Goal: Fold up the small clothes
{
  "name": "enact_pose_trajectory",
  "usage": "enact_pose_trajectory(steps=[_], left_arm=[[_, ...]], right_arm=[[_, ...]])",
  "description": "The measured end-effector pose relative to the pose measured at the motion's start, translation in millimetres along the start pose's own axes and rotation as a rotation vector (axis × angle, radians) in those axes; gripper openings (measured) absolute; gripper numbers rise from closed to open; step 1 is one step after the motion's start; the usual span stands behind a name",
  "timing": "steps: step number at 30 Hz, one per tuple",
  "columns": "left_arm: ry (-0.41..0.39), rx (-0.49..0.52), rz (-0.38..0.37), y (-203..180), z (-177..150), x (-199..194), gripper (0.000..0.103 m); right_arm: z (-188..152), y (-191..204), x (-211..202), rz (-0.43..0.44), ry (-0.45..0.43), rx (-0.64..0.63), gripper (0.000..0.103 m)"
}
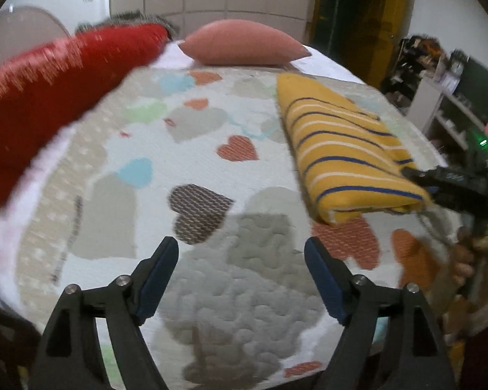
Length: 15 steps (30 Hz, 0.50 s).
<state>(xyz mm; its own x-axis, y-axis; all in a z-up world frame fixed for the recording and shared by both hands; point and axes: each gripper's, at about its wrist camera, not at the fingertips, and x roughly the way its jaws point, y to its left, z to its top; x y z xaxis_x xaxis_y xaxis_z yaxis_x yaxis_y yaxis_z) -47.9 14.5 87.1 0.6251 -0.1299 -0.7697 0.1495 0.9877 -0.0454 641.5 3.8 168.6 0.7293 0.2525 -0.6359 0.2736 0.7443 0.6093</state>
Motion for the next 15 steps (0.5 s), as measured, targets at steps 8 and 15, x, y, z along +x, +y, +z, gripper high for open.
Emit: enact_pose_trajectory(steps=[8, 15], left_arm=[[-0.016, 0.102, 0.120, -12, -5, -7, 0.079], [-0.026, 0.113, 0.141, -9, -8, -13, 0.079]], right_arm=[[-7, 21, -30, -0.094, -0.055, -0.087, 0.047], [-12, 22, -46, -0.113, -0.071, -0.083, 0.054]])
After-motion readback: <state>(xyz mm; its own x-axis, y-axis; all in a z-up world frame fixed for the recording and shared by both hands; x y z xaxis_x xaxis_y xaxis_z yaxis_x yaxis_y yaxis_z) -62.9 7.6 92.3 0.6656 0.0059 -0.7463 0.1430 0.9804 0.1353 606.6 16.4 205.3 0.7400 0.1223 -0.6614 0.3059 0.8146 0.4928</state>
